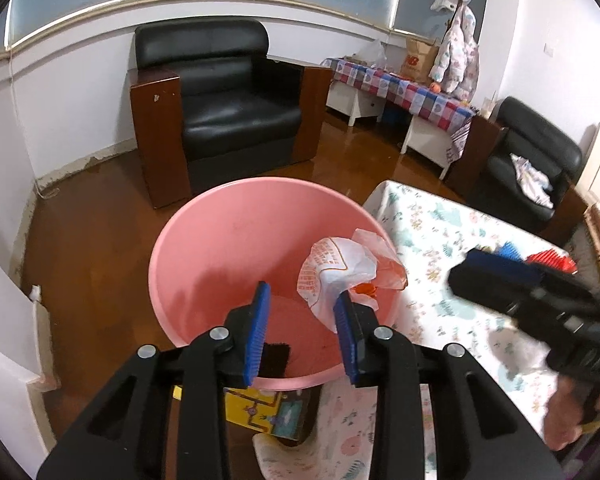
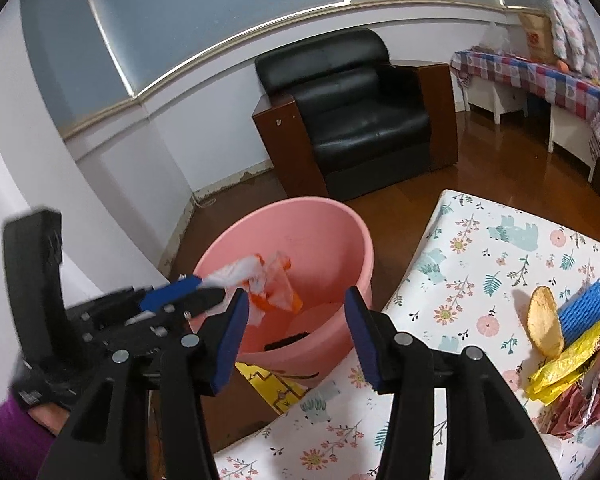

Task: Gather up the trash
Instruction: 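Open the left tool to drop the bag while the right tool drops the scrubber into the bucket, then move both open tools back over the trash on the table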

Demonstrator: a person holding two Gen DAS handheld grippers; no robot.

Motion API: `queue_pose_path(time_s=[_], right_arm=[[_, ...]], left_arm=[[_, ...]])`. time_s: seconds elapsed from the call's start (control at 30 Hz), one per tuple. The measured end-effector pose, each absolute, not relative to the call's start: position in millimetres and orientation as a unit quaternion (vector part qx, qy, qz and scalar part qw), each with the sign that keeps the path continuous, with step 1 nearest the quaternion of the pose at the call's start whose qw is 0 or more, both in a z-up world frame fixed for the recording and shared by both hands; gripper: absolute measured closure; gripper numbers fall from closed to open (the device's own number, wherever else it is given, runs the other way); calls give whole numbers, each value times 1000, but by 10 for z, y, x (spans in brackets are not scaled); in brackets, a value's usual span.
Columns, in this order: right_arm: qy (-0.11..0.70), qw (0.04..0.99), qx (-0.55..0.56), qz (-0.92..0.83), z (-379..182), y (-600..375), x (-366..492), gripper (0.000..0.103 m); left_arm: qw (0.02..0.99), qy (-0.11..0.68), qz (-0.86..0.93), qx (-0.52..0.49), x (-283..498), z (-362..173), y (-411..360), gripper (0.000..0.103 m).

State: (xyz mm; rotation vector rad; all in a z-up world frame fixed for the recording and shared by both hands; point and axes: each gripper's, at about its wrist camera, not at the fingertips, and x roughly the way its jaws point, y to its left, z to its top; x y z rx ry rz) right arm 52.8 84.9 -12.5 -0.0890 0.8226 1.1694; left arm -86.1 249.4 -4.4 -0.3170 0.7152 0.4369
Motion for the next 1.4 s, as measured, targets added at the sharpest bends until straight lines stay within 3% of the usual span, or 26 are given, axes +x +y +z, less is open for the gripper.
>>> queue_pose_path(time_s=[0.7,1.2,1.4], right_arm=[[364,753,-106,537,-326,1508,539,54],[370,753,-89,538,-392,1504,666,54],[358,760,-61,539,-316,1204,582,45]], left_arm=[[909,332,178,-180,-947,58,2662,71],[915,322,172,-171,-904,116,2650,71],[919,316,167,-165,-910,77,2571,71]])
